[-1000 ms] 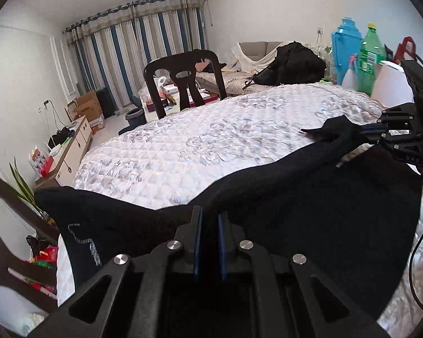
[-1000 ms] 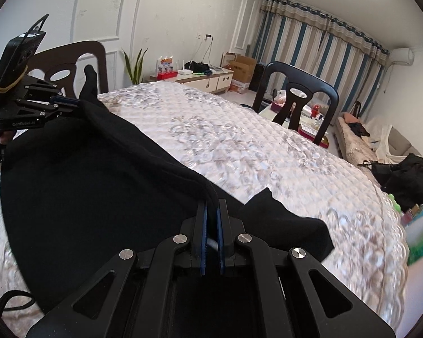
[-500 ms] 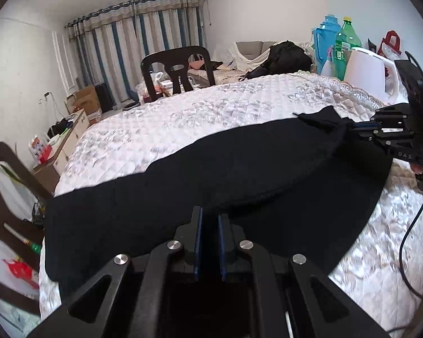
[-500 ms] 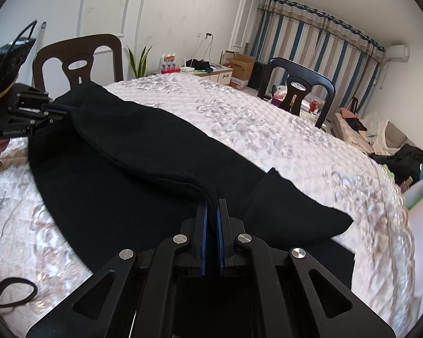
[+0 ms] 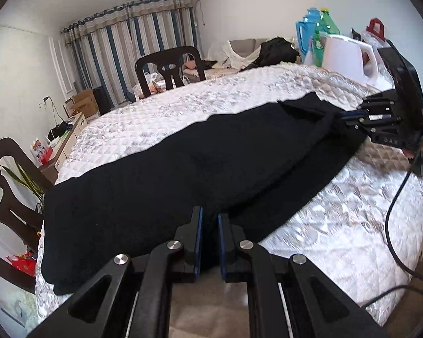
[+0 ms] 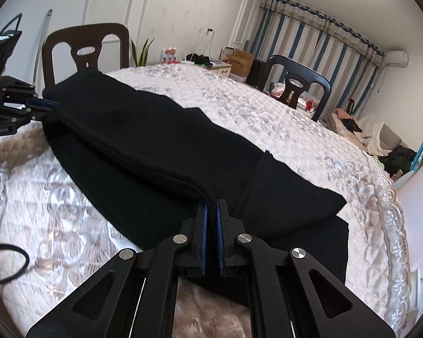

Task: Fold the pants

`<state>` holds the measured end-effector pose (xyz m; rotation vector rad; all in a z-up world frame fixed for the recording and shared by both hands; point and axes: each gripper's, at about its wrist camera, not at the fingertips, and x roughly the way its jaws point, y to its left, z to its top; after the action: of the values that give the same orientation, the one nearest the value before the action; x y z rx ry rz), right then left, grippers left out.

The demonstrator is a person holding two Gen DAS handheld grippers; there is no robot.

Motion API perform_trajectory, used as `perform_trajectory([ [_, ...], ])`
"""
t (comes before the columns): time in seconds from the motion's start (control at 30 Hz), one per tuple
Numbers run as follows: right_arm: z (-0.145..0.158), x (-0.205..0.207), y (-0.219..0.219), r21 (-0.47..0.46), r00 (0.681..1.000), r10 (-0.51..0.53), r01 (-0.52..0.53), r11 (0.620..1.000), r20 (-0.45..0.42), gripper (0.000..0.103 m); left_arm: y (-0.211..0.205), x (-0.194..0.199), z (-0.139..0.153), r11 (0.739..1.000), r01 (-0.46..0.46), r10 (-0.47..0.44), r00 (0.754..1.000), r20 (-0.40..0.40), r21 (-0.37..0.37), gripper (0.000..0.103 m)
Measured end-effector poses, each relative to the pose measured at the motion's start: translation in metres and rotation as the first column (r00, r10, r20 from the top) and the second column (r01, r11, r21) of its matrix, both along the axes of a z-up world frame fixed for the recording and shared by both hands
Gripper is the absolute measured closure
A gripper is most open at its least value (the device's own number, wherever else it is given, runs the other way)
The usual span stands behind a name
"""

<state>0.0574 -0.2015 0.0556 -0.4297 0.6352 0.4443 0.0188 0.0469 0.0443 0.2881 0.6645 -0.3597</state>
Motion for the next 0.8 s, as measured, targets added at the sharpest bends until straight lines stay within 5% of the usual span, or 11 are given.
perform_trajectory([
  [0.57,-0.015,-0.012,-0.003,-0.067,0.999,-0.012,0.01,0.998,-0.039,0.098,-0.005,-0.021,-0.016,1.0,0.022,-0.021,0.997,-0.068,0.019,0.091],
  [0.8,-0.015,-0.016,-0.013,-0.042,0.991,-0.034,0.029,0.999,-0.129,0.093,0.002,-0.022,-0.009,0.994,0.04,-0.052,0.992,-0.113,-0.106,0.089],
])
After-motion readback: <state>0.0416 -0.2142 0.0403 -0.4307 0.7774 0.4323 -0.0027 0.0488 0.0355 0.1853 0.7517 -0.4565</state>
